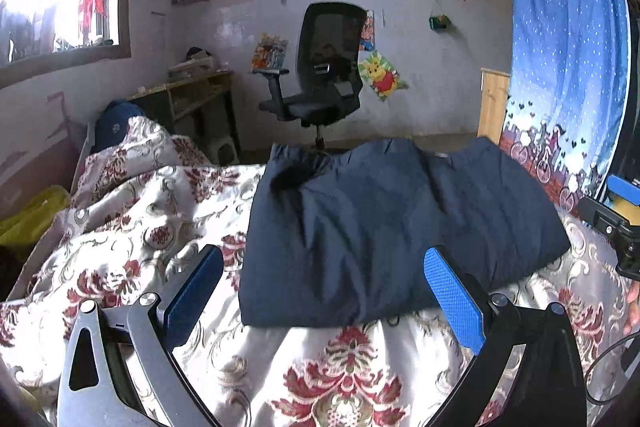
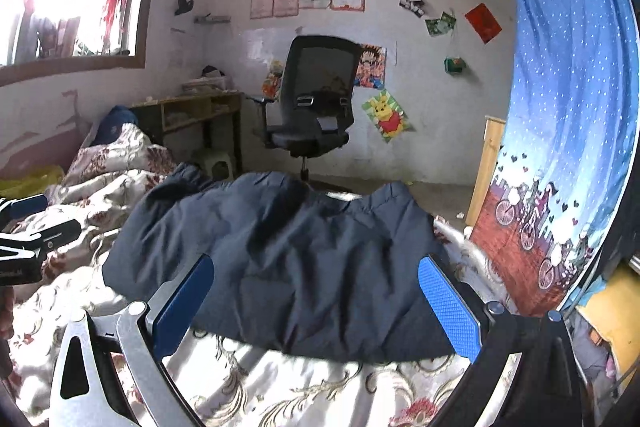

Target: Fold large clothes

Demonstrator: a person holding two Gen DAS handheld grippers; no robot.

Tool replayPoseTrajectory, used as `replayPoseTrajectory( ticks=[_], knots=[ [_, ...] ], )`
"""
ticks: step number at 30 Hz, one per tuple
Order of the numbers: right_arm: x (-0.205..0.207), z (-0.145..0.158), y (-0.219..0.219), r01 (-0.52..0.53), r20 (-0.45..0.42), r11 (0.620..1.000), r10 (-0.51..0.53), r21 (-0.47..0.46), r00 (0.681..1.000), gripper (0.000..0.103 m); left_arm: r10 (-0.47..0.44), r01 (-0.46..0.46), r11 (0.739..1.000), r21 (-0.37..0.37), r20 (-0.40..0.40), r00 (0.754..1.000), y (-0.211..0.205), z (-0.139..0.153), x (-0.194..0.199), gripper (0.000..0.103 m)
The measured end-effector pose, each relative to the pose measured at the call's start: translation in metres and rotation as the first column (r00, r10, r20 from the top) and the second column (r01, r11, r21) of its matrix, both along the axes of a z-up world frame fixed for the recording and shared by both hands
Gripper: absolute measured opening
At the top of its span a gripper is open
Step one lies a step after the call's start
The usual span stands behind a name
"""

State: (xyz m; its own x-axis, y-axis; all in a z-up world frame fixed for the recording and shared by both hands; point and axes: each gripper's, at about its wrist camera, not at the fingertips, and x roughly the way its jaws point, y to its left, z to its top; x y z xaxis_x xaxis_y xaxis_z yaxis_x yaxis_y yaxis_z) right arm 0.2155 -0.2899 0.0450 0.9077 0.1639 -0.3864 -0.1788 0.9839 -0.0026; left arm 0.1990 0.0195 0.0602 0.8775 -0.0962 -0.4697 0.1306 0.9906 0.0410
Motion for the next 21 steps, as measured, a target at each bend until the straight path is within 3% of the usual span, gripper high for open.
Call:
replayPoseTrajectory(
  ticks=[10, 21],
  knots=[
    [0.003, -0.016, 0.003, -0.007, -0.065, 1.000, 0.008, 0.010, 0.998, 0.103, -0.017, 0.017, 1.000, 0.009, -0.052, 0.999, 0.000, -0.023, -0.003, 0.099],
    [0.003, -0.020, 0.006, -0.014, -0.082, 1.000, 0.015, 0.007, 0.997, 0.103, -0.020, 0.020, 1.000, 0.005, -0.056, 0.998, -0.001, -0.025, -0.005, 0.099]
  ],
)
